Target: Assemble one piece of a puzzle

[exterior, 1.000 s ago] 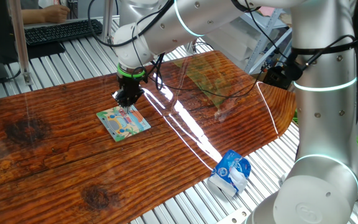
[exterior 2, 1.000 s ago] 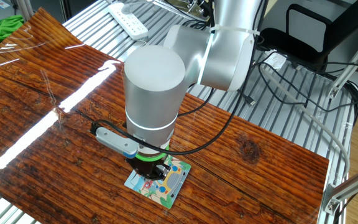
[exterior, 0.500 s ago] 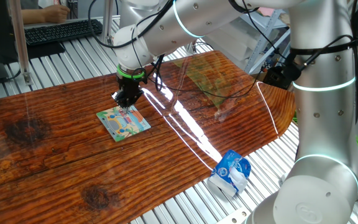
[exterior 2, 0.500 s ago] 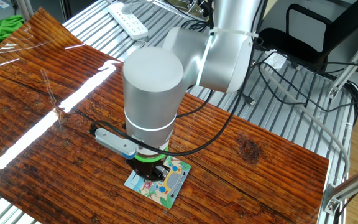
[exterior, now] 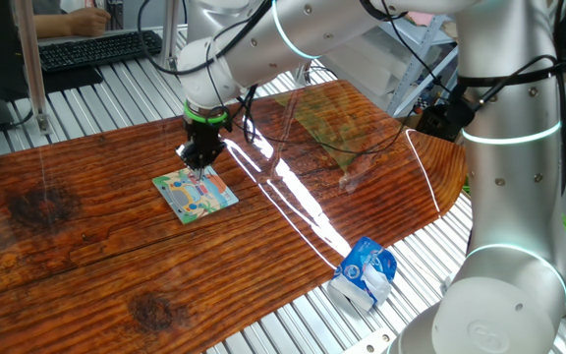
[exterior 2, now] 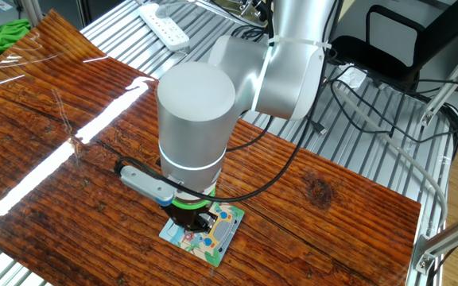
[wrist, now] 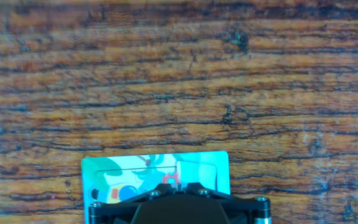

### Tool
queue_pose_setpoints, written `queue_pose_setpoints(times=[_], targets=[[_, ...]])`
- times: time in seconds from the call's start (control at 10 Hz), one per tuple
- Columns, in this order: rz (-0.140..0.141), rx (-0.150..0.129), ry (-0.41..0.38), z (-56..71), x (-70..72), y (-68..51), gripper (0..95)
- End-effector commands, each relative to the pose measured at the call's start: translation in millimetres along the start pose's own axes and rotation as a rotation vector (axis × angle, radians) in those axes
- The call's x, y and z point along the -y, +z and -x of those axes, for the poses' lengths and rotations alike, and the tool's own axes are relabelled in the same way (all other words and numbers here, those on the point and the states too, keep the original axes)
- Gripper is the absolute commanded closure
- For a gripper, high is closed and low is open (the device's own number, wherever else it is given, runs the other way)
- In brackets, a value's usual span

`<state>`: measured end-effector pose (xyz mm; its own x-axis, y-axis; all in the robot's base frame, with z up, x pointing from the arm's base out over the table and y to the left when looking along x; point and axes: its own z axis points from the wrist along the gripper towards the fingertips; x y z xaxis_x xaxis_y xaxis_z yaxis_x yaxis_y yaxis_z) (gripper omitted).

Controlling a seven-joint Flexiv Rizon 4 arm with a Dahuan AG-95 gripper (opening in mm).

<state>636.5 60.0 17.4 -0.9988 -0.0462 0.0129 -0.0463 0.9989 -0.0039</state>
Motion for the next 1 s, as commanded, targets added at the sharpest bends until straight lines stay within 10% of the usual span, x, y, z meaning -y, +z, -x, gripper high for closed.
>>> queue_pose_setpoints(times=[0.1, 1.0], targets=[[0.002, 0.005, 0.007, 0.6, 0.5, 1.2, 95.0], [0.035, 0.012, 0.066, 4.0, -7.5, 6.1, 95.0]])
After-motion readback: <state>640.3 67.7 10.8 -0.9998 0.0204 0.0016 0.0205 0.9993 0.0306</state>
